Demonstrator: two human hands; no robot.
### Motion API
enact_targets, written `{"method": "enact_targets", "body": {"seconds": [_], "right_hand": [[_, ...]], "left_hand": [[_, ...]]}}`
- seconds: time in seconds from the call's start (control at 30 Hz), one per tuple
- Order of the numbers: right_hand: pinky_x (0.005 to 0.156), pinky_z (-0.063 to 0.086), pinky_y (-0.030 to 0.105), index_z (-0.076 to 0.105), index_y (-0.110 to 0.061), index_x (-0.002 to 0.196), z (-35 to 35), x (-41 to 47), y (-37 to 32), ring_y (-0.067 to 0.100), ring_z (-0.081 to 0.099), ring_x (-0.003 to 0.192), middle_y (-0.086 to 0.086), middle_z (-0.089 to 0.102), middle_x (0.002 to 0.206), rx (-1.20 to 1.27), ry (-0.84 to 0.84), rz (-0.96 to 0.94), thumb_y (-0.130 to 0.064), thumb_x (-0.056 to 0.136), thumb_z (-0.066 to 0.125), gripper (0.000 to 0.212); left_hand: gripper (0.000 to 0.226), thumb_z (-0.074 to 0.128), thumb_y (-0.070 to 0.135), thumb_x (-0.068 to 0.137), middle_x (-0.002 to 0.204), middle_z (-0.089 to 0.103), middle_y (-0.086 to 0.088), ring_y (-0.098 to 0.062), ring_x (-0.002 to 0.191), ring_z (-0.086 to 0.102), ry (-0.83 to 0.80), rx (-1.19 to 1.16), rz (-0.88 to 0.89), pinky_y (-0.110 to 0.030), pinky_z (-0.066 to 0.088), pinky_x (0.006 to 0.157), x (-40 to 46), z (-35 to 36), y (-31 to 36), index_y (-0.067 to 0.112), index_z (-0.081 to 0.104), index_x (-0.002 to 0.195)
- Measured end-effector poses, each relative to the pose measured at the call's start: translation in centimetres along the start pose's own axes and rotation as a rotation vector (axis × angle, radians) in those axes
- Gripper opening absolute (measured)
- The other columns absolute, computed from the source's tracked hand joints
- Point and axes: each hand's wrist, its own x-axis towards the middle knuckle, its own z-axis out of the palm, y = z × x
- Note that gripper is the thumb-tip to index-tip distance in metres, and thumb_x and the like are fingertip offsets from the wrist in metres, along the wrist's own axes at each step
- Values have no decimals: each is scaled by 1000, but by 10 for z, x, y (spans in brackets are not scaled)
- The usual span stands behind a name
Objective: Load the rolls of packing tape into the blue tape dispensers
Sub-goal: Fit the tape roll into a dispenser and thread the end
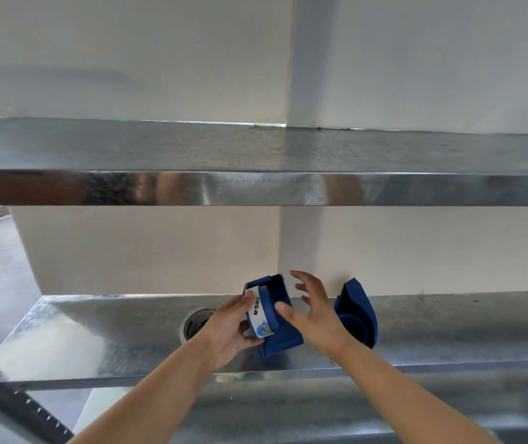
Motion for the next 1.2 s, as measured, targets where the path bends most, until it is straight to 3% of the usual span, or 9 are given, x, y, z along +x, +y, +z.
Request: {"method": "enact_targets", "body": {"seconds": [0.2,0.3,0.4,0.57,0.67,0.77,0.87,0.97,1.2], "right_hand": [[97,39,14,31,-31,135,13,4,-22,3,43,116,-14,42,124,-119,-288,-14,-34,69,79,81],[81,40,4,38,-35,126,19,4,-22,3,51,109,-9,51,122,-91,-251,-3,-33,68,80,72],[82,44,13,41,-38,113,17,6,-22,6,53,104,-9,54,116,-117,-204,-6,-32,68,79,59],[82,50,21,39,-38,119,-12,12,-22,4,56,98,-17,53,104,49,-139,127,-36,73,75,59],[76,48,17,41,-35,120,-33,24,-8,4,56,95,-14,55,105,105,-43,159,-30,77,72,54],[91,46,25,43,-27,125,-43,30,26,16,54,110,0,55,121,-185,-26,167,-34,73,74,61],[104,33,27,21,-29,144,-31,23,54,20,33,128,5,27,141,-507,-164,258,-38,76,68,84],[106,36,33,11,-32,146,-6,19,65,26,21,137,5,13,149,-837,-292,123,-38,79,61,84],[110,32,40,9,-28,146,36,24,68,30,20,137,8,10,151,-872,-362,185,-50,78,61,89]], "left_hand": [[37,37,34,98,107,71,-13,-26,98,66,-90,-60,-7,-46,53,88,-5,0,-4,11,60,115],[44,33,40,97,116,69,-15,-28,108,63,-77,-143,-21,-46,50,93,-3,-1,-11,11,60,118],[45,32,39,98,121,66,-17,-32,114,58,4,-201,-21,-49,44,100,0,-9,-15,10,58,121],[40,36,33,98,118,62,-20,-33,101,59,148,-270,-8,-47,50,80,4,-28,-16,9,54,123],[34,35,28,99,112,65,-18,-33,99,59,193,-273,47,-52,44,95,4,-38,-9,9,58,116],[30,33,24,100,106,65,-15,-32,98,60,215,-331,93,-51,46,90,-2,-46,-3,11,59,105],[32,33,26,100,115,63,-18,-35,106,59,254,-365,110,-54,46,93,-4,-60,-2,9,58,112],[40,33,29,99,127,57,-25,-40,116,55,271,-432,80,-57,39,103,-4,-71,-2,5,51,126],[43,32,29,100,126,56,-25,-38,102,60,253,-505,107,-49,49,82,-11,-72,8,1,47,129]]}}
